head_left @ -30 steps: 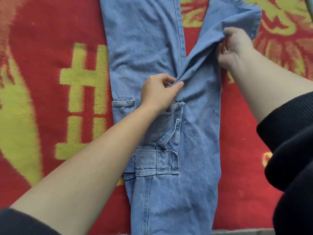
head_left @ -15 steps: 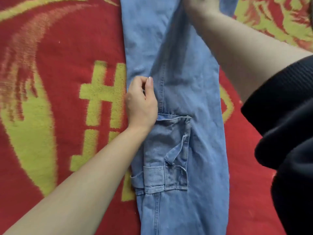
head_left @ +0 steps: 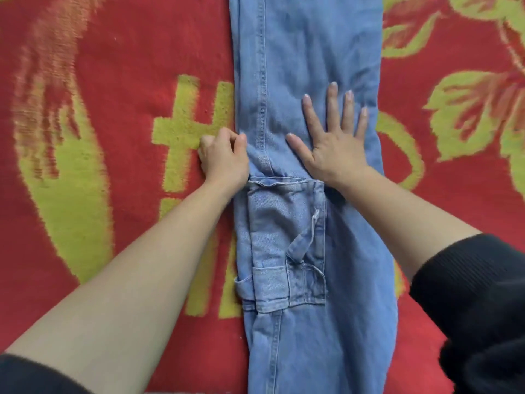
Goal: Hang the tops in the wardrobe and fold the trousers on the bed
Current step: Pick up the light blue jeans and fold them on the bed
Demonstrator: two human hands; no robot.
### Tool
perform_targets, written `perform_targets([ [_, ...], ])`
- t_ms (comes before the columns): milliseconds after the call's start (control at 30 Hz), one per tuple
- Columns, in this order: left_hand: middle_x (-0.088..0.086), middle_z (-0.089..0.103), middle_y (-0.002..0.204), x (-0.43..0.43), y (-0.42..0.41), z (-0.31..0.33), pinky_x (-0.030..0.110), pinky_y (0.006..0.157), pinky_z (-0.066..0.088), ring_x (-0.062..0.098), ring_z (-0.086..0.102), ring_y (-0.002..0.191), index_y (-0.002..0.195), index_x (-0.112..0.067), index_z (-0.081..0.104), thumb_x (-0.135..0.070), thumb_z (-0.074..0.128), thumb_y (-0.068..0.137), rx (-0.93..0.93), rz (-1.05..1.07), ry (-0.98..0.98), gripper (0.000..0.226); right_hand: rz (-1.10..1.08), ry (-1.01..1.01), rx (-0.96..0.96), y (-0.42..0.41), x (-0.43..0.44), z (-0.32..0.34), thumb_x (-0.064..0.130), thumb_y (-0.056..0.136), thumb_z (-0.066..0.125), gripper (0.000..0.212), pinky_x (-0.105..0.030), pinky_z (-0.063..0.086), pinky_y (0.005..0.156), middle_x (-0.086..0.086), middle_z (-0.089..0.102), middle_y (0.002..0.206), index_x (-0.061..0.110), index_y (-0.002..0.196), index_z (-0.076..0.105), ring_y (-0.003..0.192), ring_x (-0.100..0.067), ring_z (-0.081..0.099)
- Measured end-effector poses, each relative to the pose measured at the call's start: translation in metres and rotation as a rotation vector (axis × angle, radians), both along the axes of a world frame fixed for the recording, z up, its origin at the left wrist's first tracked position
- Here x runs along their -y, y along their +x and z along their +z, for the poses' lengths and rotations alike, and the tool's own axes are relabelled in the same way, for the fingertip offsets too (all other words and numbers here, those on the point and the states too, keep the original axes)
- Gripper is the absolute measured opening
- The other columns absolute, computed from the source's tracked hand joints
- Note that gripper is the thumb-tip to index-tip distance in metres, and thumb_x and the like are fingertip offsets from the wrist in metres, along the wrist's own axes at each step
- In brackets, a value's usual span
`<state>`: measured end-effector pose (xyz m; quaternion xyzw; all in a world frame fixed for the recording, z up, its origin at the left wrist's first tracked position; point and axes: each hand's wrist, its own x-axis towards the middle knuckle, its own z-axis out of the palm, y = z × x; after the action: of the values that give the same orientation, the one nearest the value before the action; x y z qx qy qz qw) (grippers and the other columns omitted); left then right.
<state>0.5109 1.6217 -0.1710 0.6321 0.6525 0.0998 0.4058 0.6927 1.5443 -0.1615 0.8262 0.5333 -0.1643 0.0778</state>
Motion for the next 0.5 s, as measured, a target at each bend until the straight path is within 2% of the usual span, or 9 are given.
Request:
perform_targets([
  [67, 0.02, 0.047, 0.119, -0.003, 0.0, -0.001, 0.035, 0.105, 0.034, 0.033, 0.045, 0.115, 0.098, -0.011, 0.062, -0.034, 0.05, 0.098, -0.007, -0.006, -0.019, 0.026, 0.001, -0.108, -0.037, 0.005, -0.008, -0.004, 0.075, 0.093, 0.016, 0.078, -0.063, -0.009, 0.116, -0.011, -0.024, 0.162, 0.037, 0.156, -0.008, 0.148, -0.039, -0.02],
  [133, 0.019, 0.049, 0.119, -0.007, -0.001, 0.0, 0.037, 0.105, 0.037, 0.033, 0.05, 0.112, 0.094, -0.014, 0.061, -0.036, 0.051, 0.098, 0.007, -0.016, -0.046, 0.025, 0.015, -0.14, -0.072, 0.011, -0.015, 0.006, 0.074, 0.093, 0.019, 0.077, -0.062, -0.01, 0.117, -0.009, -0.026, 0.161, 0.038, 0.155, -0.009, 0.148, -0.038, -0.022],
  [200, 0.018, 0.057, 0.114, -0.009, -0.004, 0.004, 0.035, 0.099, 0.042, 0.03, 0.056, 0.105, 0.089, -0.02, 0.058, -0.04, 0.052, 0.096, 0.046, -0.017, -0.043, 0.022, 0.012, -0.103, -0.116, 0.013, -0.012, 0.019, 0.069, 0.096, 0.026, 0.073, -0.059, -0.006, 0.119, -0.009, -0.017, 0.164, 0.037, 0.157, 0.003, 0.15, -0.036, -0.014],
  [267, 0.006, 0.062, 0.099, 0.0, -0.009, 0.012, 0.03, 0.09, 0.042, 0.023, 0.057, 0.096, 0.092, -0.022, 0.053, -0.045, 0.05, 0.096, 0.086, 0.029, -0.02, 0.024, -0.072, 0.011, -0.214, 0.004, 0.007, 0.029, 0.061, 0.099, 0.031, 0.066, -0.055, -0.001, 0.121, -0.012, -0.003, 0.166, 0.031, 0.157, 0.019, 0.152, -0.033, -0.002],
  [333, -0.005, 0.054, 0.084, 0.028, -0.017, 0.022, 0.031, 0.086, 0.041, 0.022, 0.056, 0.093, 0.096, -0.019, 0.046, -0.055, 0.046, 0.095, 0.09, 0.109, 0.004, 0.036, -0.202, 0.196, -0.25, -0.018, 0.049, 0.033, 0.057, 0.1, 0.032, 0.064, -0.051, 0.003, 0.122, -0.017, 0.005, 0.165, 0.025, 0.155, 0.026, 0.152, -0.033, 0.005],
  [367, -0.004, 0.053, 0.084, 0.052, -0.022, 0.027, 0.034, 0.086, 0.041, 0.023, 0.056, 0.094, 0.097, -0.019, 0.043, -0.062, 0.044, 0.092, 0.07, 0.124, 0.01, 0.044, -0.258, 0.266, -0.213, -0.032, 0.078, 0.033, 0.057, 0.1, 0.033, 0.066, -0.05, 0.005, 0.122, -0.019, 0.006, 0.164, 0.024, 0.156, 0.025, 0.152, -0.034, 0.006],
  [433, 0.003, 0.055, 0.094, 0.119, -0.045, 0.035, 0.039, 0.089, 0.041, 0.026, 0.054, 0.098, 0.103, -0.015, 0.043, -0.074, 0.045, 0.083, -0.009, 0.077, 0.011, 0.062, -0.335, 0.242, -0.127, -0.063, 0.157, 0.032, 0.059, 0.099, 0.034, 0.072, -0.052, 0.008, 0.122, -0.024, 0.005, 0.163, 0.021, 0.158, 0.019, 0.151, -0.037, 0.006],
  [500, 0.009, 0.054, 0.111, 0.196, -0.081, 0.039, 0.042, 0.096, 0.04, 0.029, 0.05, 0.11, 0.119, -0.009, 0.045, -0.076, 0.049, 0.079, -0.184, -0.077, -0.042, 0.078, -0.395, 0.106, -0.129, -0.092, 0.247, 0.034, 0.064, 0.097, 0.037, 0.083, -0.057, 0.013, 0.119, -0.025, 0.003, 0.162, 0.017, 0.158, 0.008, 0.151, -0.038, 0.006],
])
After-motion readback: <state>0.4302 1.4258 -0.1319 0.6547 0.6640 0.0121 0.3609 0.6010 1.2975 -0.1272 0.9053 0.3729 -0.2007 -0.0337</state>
